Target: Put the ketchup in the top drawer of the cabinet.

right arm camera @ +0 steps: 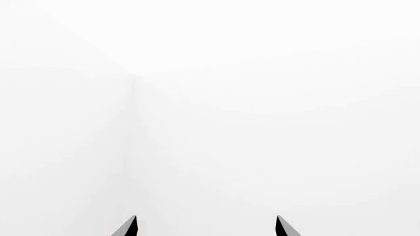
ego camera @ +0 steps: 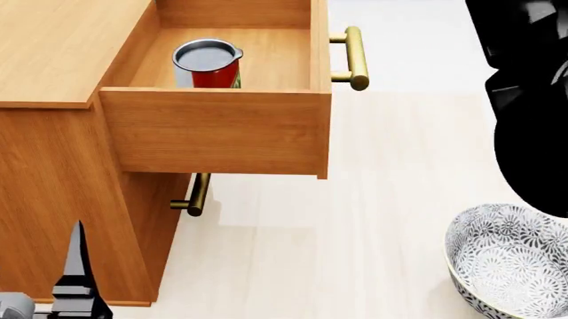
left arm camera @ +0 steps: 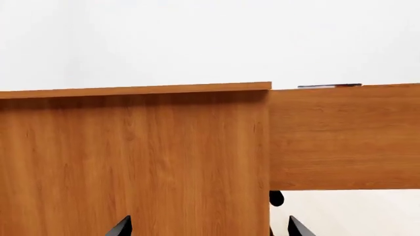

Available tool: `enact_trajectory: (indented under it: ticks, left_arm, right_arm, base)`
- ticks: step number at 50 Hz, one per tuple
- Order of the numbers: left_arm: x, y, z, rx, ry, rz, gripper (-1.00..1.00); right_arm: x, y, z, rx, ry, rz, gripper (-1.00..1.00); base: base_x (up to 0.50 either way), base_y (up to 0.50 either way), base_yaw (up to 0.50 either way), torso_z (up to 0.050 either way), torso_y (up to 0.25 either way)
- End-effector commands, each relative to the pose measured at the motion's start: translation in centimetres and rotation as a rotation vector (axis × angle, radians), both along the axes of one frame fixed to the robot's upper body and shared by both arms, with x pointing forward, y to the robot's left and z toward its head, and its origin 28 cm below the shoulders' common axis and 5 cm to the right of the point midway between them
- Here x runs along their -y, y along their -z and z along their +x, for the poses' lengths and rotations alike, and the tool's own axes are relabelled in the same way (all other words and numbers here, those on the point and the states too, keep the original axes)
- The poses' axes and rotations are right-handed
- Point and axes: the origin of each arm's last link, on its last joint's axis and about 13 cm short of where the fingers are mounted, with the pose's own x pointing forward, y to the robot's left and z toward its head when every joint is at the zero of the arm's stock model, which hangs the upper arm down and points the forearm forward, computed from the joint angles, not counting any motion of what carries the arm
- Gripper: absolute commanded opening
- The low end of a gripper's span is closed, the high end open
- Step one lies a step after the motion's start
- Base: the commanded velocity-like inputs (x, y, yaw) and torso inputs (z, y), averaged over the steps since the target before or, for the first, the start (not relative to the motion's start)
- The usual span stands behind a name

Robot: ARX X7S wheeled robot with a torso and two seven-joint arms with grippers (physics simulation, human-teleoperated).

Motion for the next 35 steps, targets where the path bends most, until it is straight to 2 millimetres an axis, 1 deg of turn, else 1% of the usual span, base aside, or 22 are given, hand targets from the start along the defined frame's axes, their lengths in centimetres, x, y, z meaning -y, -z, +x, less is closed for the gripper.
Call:
enact_trajectory:
  ticks: [1,13,22,28,35]
  left_arm:
    - [0.1,-1.3,-0.7,0.037,0.008,0.014,1.0]
    - [0.3,-1.9,-1.2,0.061,0.02,0.014,1.0]
    - [0.3,-2.0,-1.5,0.07,0.02,0.019,1.0]
    - [0.3,-2.1,-1.7,0.074,0.021,0.019,1.0]
    - [0.3,-2.3,-1.9,0.082,0.02,0.022,1.0]
  right_arm:
    - [0.1,1.7,-2.7,0.033,-0.003,0.021,1.0]
    - [0.2,2.6,-4.5,0.066,0.018,0.016,1.0]
    - [0.1,3.1,-5.4,0.08,0.025,0.014,1.0]
    - [0.1,3.8,-5.6,0.091,0.061,-0.006,1.0]
    - [0.3,4.4,-6.3,0.095,0.076,0.011,1.0]
  base:
    - [0.0,0.0,0.0,0.0,0.0]
    - [0.0,0.0,0.0,0.0,0.0]
    - [0.0,0.0,0.0,0.0,0.0]
    - [0.0,0.0,0.0,0.0,0.0]
    - [0.0,0.0,0.0,0.0,0.0]
